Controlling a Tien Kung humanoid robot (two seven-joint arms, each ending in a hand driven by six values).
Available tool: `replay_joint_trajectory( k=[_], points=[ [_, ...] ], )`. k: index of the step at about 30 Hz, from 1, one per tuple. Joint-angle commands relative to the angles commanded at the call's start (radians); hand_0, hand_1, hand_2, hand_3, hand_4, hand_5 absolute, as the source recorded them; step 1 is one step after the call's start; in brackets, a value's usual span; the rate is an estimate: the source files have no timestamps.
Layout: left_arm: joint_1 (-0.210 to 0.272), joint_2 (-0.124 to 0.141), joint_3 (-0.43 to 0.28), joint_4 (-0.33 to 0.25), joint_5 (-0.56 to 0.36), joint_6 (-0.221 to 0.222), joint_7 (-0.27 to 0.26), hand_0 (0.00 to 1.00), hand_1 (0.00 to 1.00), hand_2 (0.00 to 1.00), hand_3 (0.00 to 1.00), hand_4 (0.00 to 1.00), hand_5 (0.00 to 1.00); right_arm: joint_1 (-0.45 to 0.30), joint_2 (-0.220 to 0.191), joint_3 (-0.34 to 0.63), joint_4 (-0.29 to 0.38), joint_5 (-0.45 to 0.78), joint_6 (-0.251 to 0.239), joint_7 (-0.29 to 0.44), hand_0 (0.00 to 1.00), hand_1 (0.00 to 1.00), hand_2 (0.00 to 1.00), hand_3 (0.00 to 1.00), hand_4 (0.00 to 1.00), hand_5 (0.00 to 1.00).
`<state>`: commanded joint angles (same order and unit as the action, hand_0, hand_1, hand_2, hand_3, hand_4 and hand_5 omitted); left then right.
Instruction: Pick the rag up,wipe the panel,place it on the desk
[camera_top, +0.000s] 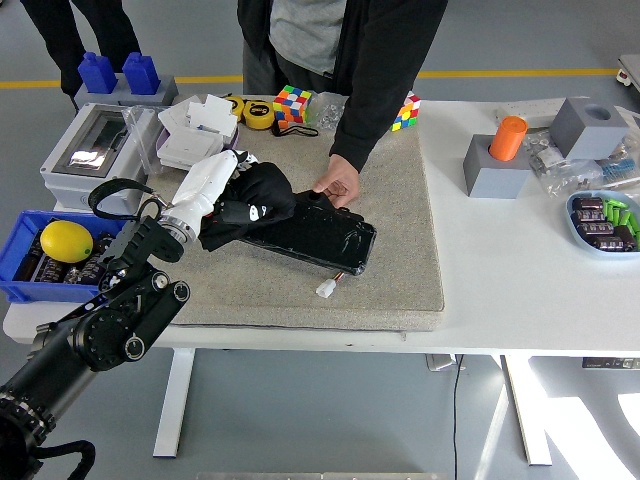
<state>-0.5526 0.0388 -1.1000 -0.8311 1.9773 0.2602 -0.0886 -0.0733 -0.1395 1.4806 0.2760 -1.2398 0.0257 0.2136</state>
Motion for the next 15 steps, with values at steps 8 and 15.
replay_joint_trajectory(
  k=[8,15],
  points=[
    [0.006,0.022,-0.093,0.035,0.024,0.002,-0.006,0.214,0.241,0.336,0.544,0.7,0.002,0.0,-0.002,0.001,0.0,0.001,0.0,0.0,0.6,0.577,0.515,0.524,0.973,0.404],
    [0.04,0.035,-0.174,-0.003,0.023,0.009,-0.014,0.214,0.24,0.336,0.545,0.7,0.002,-0.002,-0.002,0.001,0.001,-0.001,0.0,0.0,0.6,0.577,0.515,0.524,0.974,0.403]
  ],
)
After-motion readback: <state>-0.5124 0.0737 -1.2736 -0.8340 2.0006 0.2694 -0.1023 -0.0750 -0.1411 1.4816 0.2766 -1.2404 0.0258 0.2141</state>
